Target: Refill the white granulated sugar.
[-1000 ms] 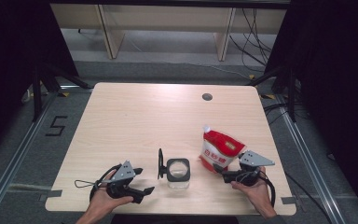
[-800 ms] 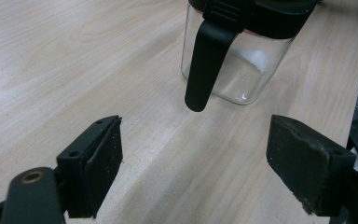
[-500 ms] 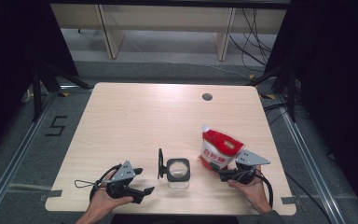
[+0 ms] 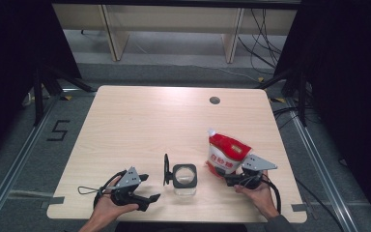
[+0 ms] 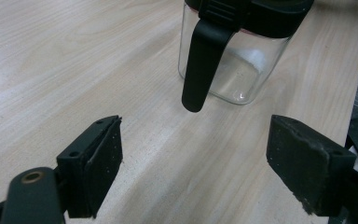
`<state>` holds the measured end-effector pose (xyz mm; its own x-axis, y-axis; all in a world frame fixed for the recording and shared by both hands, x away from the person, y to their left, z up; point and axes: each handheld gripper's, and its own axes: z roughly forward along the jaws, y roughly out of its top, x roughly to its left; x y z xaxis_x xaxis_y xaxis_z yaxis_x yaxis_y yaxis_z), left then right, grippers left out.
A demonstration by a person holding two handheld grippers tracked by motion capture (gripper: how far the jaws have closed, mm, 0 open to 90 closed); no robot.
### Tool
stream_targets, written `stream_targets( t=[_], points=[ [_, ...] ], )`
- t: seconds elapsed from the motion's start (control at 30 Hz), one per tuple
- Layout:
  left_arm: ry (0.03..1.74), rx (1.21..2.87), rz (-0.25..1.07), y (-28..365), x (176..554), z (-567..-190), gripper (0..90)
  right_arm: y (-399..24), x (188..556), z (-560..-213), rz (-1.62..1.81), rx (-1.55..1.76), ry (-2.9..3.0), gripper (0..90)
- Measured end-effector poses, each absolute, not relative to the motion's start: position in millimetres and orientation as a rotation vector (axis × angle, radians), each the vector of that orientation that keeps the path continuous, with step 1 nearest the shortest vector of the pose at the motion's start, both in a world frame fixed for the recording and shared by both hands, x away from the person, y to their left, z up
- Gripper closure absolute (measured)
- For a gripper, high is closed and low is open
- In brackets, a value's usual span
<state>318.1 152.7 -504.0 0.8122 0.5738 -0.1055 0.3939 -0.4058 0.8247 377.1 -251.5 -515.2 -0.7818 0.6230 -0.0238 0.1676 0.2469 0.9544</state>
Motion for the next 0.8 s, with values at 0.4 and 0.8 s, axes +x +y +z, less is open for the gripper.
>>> stream_targets(
  t=[0.4,0.8],
  points=[
    [0.705,2.046,0.236,151.3,318.3,-504.2,18.0,-246.1,379.8,-514.8,1.529,0.718,2.151,28.8],
    [0.69,2.049,0.24,151.1,318.7,-504.1,18.0,-241.3,384.7,-515.6,1.537,0.716,2.135,27.9]
  ],
)
